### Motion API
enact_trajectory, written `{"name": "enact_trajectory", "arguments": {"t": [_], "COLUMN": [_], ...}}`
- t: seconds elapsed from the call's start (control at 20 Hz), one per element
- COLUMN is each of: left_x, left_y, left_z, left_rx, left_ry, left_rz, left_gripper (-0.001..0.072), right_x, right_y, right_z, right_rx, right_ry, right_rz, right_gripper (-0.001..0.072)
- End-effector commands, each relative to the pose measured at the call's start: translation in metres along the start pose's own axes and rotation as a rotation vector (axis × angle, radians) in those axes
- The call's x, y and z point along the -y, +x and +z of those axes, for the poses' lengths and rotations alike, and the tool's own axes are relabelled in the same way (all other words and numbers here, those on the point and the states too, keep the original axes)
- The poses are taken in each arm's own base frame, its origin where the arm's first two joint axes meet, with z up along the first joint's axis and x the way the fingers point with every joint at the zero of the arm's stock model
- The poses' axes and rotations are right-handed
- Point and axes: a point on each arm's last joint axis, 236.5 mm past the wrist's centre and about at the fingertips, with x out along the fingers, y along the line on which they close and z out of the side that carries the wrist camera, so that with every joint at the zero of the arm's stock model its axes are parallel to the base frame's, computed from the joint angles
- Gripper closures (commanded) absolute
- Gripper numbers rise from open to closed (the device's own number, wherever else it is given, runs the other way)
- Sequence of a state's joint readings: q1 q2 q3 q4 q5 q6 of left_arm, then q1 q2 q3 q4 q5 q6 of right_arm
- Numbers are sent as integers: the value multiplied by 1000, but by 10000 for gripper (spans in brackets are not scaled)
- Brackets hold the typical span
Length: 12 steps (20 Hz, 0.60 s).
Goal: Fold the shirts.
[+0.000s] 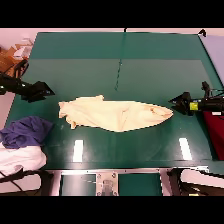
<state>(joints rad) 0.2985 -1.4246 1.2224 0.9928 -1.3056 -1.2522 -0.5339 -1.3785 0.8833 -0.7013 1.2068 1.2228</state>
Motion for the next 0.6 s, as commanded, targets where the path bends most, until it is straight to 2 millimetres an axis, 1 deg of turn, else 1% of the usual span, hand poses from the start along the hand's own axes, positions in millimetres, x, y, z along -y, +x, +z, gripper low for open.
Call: {"name": "enact_trajectory", "arguments": {"t": [0.0,0.15,0.2,0.25,0.3,0.35,0.45,0.5,0.55], "left_x": [-6,3,9,16,23,29,36,39,41], "left_y": [34,62,74,85,95,101,102,99,95], "left_z": [-9,-10,-14,-19,-25,-26,-18,-12,-7], "left_rx": [-104,-140,-165,-195,-220,-222,-197,-182,-171], "left_ry": [-85,-85,-72,-41,-19,12,46,53,65], "left_rz": [-84,-147,-150,-156,-159,-161,-159,-161,-160], "left_gripper": [25,25,26,26,49,229,675,682,682], "right_x": [-2,-3,1,8,12,12,11,9,7], "right_y": [22,23,24,24,24,24,25,25,25], "right_z": [-13,-23,-28,-35,-41,-44,-49,-51,-55], "right_rx": [-76,-116,-137,-165,-191,-205,-221,-232,-248], "right_ry": [-6,10,11,13,8,4,8,8,5], "right_rz": [-1,-2,-25,-59,-83,-86,-85,-81,-78], "right_gripper": [291,292,294,311,316,320,321,344,419]}}
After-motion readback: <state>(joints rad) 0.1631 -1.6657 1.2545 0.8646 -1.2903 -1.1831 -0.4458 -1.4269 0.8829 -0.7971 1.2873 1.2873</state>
